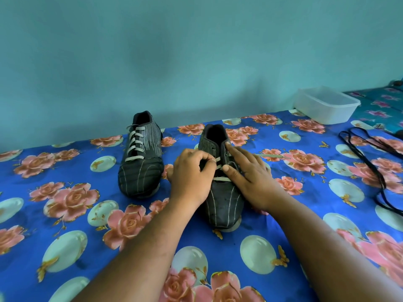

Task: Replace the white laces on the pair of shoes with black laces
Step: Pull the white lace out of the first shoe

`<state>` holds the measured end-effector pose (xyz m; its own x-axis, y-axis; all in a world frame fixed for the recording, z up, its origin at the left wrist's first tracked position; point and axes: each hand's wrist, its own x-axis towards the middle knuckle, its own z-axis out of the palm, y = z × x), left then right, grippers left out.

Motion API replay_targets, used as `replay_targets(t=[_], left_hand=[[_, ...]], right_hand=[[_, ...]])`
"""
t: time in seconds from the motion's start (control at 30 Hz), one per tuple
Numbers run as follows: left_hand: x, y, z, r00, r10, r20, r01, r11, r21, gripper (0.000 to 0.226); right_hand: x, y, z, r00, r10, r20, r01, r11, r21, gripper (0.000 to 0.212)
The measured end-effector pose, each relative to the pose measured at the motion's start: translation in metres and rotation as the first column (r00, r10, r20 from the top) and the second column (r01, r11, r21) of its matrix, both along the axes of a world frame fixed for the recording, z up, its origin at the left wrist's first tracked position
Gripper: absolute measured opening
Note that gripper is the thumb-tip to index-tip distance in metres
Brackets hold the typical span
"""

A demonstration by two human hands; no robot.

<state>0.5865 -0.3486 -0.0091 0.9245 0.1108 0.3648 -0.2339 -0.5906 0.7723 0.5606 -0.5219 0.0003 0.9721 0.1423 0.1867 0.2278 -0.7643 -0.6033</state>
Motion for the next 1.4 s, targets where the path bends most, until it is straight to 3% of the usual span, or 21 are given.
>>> replay_targets(t=[0.13, 0.23, 0.33, 0.4, 0.6, 0.73, 0.9, 1.0, 1.07, 1.2, 1.4], left_hand=[[0.003, 0.0, 0.0, 0.995, 0.019, -0.093, -0.029, 0.994, -0.11, 0.016], [-0.002, -0.002, 0.003, 0.998, 0.023, -0.055, -0.03, 0.99, -0.137, 0.018], [-0.004, -0.002, 0.002, 0.995, -0.016, 0.095, 0.022, 0.998, -0.057, 0.03], [0.0, 0.0, -0.001, 0.992, -0.03, 0.12, 0.035, 0.999, -0.042, 0.033], [0.002, 0.004, -0.003, 0.997, 0.078, 0.015, -0.078, 0.997, 0.023, 0.017], [-0.002, 0.006, -0.001, 0.987, 0.161, -0.014, -0.16, 0.983, 0.09, 0.018], [-0.001, 0.005, -0.002, 0.987, -0.033, 0.159, 0.024, 0.998, 0.062, 0.038], [0.005, 0.007, -0.007, 0.978, -0.04, 0.207, 0.03, 0.998, 0.054, 0.027], [0.002, 0.004, -0.007, 0.977, -0.008, 0.215, 0.009, 1.0, -0.007, 0.019], [0.0, -0.001, -0.001, 0.988, 0.072, 0.14, -0.021, 0.941, -0.337, 0.017], [-0.003, 0.004, -0.004, 0.983, -0.037, 0.181, 0.063, 0.988, -0.14, 0.038]], right_hand=[[-0.001, 0.0, 0.001, 1.0, 0.001, -0.028, 0.0, 1.0, 0.009, 0.07], [-0.001, 0.001, 0.001, 1.0, -0.008, -0.028, 0.008, 1.0, 0.008, 0.065], [-0.001, 0.001, 0.002, 0.999, -0.008, -0.041, 0.008, 1.0, -0.001, 0.067], [0.0, 0.001, 0.001, 0.999, -0.001, -0.037, 0.001, 1.0, -0.001, 0.068], [-0.001, 0.001, 0.0, 0.999, 0.0, -0.033, 0.002, 0.999, 0.05, 0.065], [-0.001, 0.001, 0.0, 0.999, -0.011, -0.044, 0.014, 0.998, 0.063, 0.064], [0.001, 0.0, -0.002, 0.999, -0.01, -0.041, 0.013, 0.998, 0.06, 0.066], [0.002, -0.001, -0.004, 0.999, -0.008, -0.032, 0.01, 0.998, 0.058, 0.066], [0.002, -0.001, -0.004, 0.999, -0.007, -0.037, 0.01, 0.997, 0.075, 0.066], [0.004, -0.002, -0.004, 0.999, -0.02, -0.051, 0.025, 0.994, 0.103, 0.06], [0.004, -0.001, -0.004, 0.999, -0.021, -0.039, 0.024, 0.997, 0.077, 0.064]])
